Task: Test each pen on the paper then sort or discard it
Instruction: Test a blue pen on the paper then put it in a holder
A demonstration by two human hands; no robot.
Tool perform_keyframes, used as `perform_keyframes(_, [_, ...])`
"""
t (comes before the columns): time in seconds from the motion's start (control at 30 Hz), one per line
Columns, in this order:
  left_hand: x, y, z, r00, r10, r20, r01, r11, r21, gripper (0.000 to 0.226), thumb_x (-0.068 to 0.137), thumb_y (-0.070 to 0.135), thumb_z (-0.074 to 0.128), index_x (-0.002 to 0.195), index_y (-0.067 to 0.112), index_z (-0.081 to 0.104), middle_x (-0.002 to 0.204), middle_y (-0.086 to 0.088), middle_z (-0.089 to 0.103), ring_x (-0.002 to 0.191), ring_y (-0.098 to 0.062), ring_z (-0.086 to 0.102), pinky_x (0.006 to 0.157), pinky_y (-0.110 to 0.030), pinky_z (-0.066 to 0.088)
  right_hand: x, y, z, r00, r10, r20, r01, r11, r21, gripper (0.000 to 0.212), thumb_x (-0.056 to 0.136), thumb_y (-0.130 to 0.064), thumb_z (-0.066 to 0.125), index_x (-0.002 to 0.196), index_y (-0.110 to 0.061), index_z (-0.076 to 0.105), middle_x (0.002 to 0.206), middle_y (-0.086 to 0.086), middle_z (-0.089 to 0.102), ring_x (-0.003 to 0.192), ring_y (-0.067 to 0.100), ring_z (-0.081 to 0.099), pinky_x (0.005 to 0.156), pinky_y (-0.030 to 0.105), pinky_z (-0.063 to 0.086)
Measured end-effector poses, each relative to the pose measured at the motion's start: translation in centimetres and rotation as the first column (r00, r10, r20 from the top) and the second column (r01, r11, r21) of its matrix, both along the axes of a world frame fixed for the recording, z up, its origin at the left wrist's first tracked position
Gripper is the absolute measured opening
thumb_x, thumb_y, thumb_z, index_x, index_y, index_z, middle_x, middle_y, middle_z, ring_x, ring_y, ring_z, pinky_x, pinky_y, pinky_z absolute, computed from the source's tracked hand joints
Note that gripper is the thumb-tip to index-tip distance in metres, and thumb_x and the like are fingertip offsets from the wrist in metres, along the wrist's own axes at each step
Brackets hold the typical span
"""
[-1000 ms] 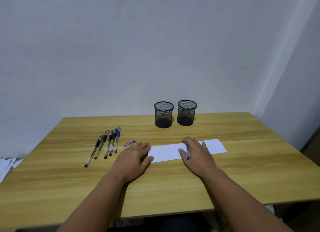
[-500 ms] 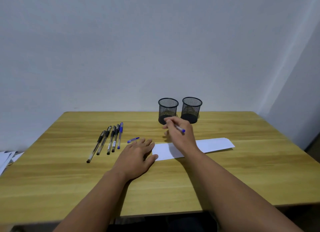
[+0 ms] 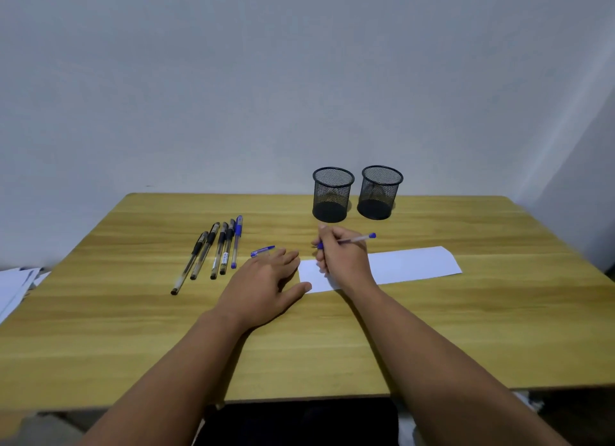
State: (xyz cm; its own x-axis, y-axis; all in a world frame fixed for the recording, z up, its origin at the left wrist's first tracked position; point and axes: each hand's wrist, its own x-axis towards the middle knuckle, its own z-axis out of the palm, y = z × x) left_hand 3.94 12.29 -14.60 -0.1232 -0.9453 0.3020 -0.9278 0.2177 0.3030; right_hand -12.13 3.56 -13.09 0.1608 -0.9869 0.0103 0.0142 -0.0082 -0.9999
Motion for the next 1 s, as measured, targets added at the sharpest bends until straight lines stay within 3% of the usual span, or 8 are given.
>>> perform_keyframes(0.13, [0.1, -0.2, -0.2, 1.000, 0.006, -0.018, -0.006, 1.000, 0.011, 0.068, 0.094, 0.064, 0.050, 0.149, 0.024, 0.048, 0.157, 0.010, 0.040, 0.149, -0.009, 0.029, 0.120, -0.038, 0.032, 0.7, -0.5, 0.6, 0.993, 0.120, -0.020, -0.120, 0.993, 0.004, 0.035, 0.101, -0.025, 0.071, 0.077, -0.001, 0.060, 0.059, 0.013, 0.058, 0.060, 0.027, 0.050, 0.054, 0.033, 0.042])
perform_keyframes(0.27, [0.2, -0.2, -0.3, 0.999, 0.009, -0.032, -0.008, 1.000, 0.009, 0.070, 0.093, 0.065, 0.051, 0.149, 0.024, 0.048, 0.157, 0.011, 0.040, 0.149, -0.008, 0.029, 0.120, -0.039, 0.032, 0.8, -0.6, 0.1, 0.986, 0.129, -0.109, -0.143, 0.982, -0.127, 0.051, 0.097, -0.042, 0.072, 0.064, -0.007, 0.054, 0.061, 0.024, 0.057, 0.056, 0.026, 0.056, 0.057, 0.034, 0.049])
perform_keyframes(0.37, [0.2, -0.2, -0.3, 0.999, 0.011, -0.049, -0.011, 1.000, 0.012, 0.071, 0.092, 0.065, 0.052, 0.149, 0.024, 0.047, 0.157, 0.012, 0.040, 0.149, -0.007, 0.028, 0.120, -0.039, 0.032, 0.7, -0.6, -0.8, 0.991, 0.081, -0.104, -0.090, 0.992, -0.085, 0.043, 0.098, -0.029, 0.072, 0.063, -0.012, 0.052, 0.057, 0.016, 0.059, 0.053, 0.025, 0.059, 0.055, 0.035, 0.049])
perform_keyframes(0.53, [0.2, -0.2, -0.3, 0.998, 0.016, -0.068, -0.016, 1.000, 0.005, 0.071, 0.091, 0.064, 0.056, 0.149, 0.023, 0.048, 0.155, 0.010, 0.043, 0.148, -0.007, 0.031, 0.120, -0.039, 0.033, 0.4, -0.6, -0.9, 0.985, 0.109, -0.133, -0.122, 0.988, -0.091, 0.043, 0.100, -0.015, 0.069, 0.072, 0.007, 0.045, 0.060, 0.022, 0.055, 0.055, 0.027, 0.059, 0.049, 0.031, 0.049])
perform_keyframes(0.6, [0.2, -0.2, -0.3, 0.997, 0.016, -0.075, -0.016, 1.000, 0.003, 0.071, 0.091, 0.064, 0.056, 0.148, 0.022, 0.049, 0.155, 0.009, 0.044, 0.148, -0.008, 0.032, 0.119, -0.041, 0.034, 0.4, -0.6, -0.9, 0.981, 0.105, -0.162, -0.121, 0.988, -0.093, 0.041, 0.099, -0.015, 0.069, 0.069, 0.004, 0.048, 0.062, 0.027, 0.056, 0.054, 0.026, 0.059, 0.049, 0.030, 0.048])
perform_keyframes(0.73, [0.3, -0.3, -0.5, 0.997, 0.017, -0.080, -0.015, 1.000, 0.019, 0.074, 0.089, 0.068, 0.050, 0.148, 0.023, 0.049, 0.155, 0.009, 0.045, 0.148, -0.009, 0.031, 0.117, -0.043, 0.036, 0.6, -0.7, -1.0, 0.973, 0.087, -0.214, -0.112, 0.988, -0.107, 0.040, 0.097, -0.018, 0.071, 0.062, -0.012, 0.053, 0.059, 0.016, 0.062, 0.050, 0.020, 0.060, 0.049, 0.030, 0.050])
perform_keyframes(0.9, [0.3, -0.3, -0.6, 0.997, 0.019, -0.076, -0.018, 1.000, 0.022, 0.075, 0.089, 0.068, 0.049, 0.149, 0.023, 0.047, 0.155, 0.009, 0.043, 0.149, -0.008, 0.030, 0.118, -0.043, 0.035, 0.5, -0.4, -0.7, 0.961, 0.095, -0.261, -0.135, 0.981, -0.140, 0.038, 0.099, -0.021, 0.072, 0.074, 0.006, 0.060, 0.067, 0.027, 0.068, 0.047, 0.015, 0.059, 0.048, 0.027, 0.051])
perform_keyframes(1.0, [0.3, -0.3, -0.5, 0.998, 0.021, -0.068, -0.019, 0.999, 0.027, 0.076, 0.089, 0.069, 0.047, 0.150, 0.023, 0.046, 0.156, 0.010, 0.042, 0.149, -0.008, 0.029, 0.118, -0.043, 0.035, 0.5, -0.5, -0.9, 0.956, 0.095, -0.276, -0.141, 0.978, -0.151, 0.038, 0.098, -0.022, 0.073, 0.076, 0.006, 0.061, 0.066, 0.026, 0.068, 0.049, 0.019, 0.059, 0.050, 0.031, 0.051])
